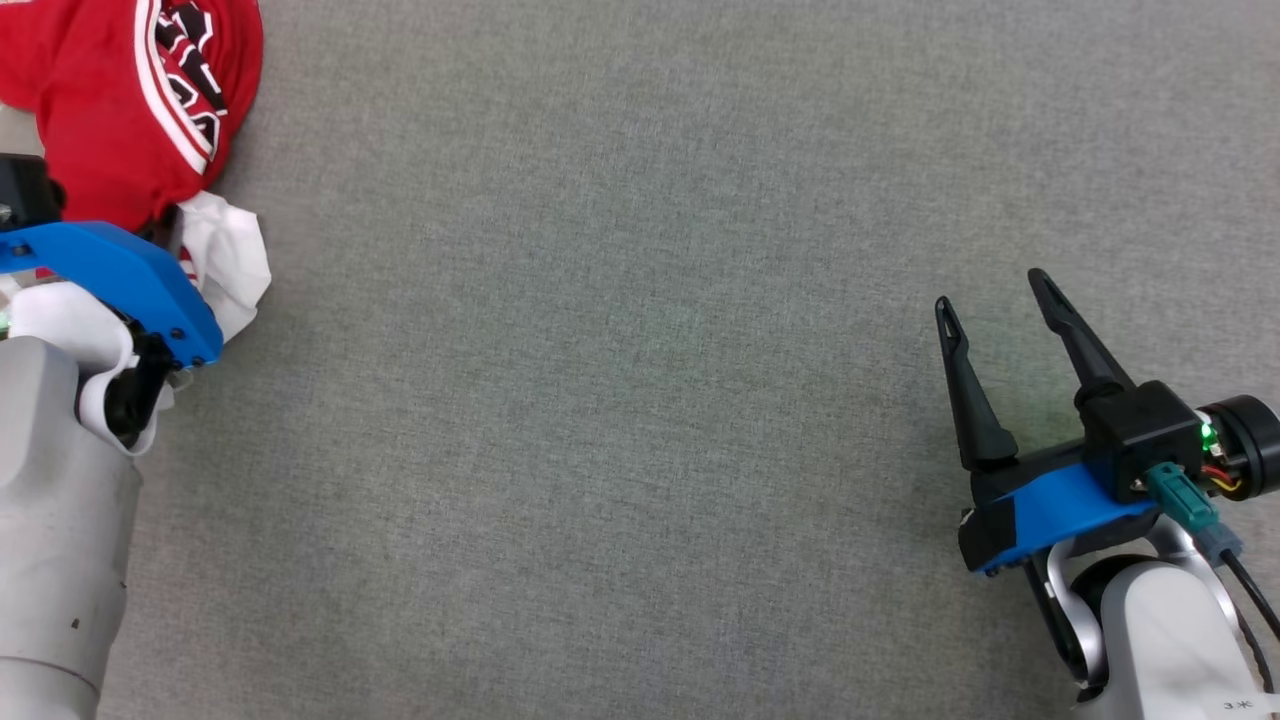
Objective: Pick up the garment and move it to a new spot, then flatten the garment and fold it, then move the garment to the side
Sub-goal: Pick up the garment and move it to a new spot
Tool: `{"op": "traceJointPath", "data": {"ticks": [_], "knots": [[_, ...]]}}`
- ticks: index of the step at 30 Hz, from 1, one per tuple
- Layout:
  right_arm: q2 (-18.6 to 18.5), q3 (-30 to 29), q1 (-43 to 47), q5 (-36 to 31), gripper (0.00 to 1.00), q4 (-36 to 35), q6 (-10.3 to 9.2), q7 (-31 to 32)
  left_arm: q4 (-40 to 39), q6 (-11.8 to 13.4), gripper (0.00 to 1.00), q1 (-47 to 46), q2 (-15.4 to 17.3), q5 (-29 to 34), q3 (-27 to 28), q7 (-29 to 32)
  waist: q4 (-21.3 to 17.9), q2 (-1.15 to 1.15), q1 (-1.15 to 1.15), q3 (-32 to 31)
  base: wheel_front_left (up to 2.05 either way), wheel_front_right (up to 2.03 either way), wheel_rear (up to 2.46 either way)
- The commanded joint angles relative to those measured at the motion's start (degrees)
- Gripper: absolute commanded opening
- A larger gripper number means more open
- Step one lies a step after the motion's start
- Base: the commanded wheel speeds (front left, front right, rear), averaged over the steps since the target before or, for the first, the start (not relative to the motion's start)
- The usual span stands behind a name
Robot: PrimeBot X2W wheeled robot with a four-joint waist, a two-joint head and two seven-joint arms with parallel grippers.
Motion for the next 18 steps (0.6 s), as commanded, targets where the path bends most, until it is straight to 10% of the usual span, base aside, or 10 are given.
{"op": "traceJointPath", "data": {"ticks": [1,18], "knots": [[0.0,0.0,-0.71,0.5,1.0,0.44,0.01,-0.49,-0.19,0.19,0.0,-0.48,0.76,0.15,0.0,-1.27,-0.5,0.0,0.0,-0.84,0.0,0.0,0.0],[0.02,1.14,1.09,9.87,1.0,11.73,0.01,-8.24,-17.53,0.15,0.0,-3.85,5.48,-1.96,-7.08,-4.0,-9.97,0.0,0.0,-16.11,0.0,0.0,0.0]]}}
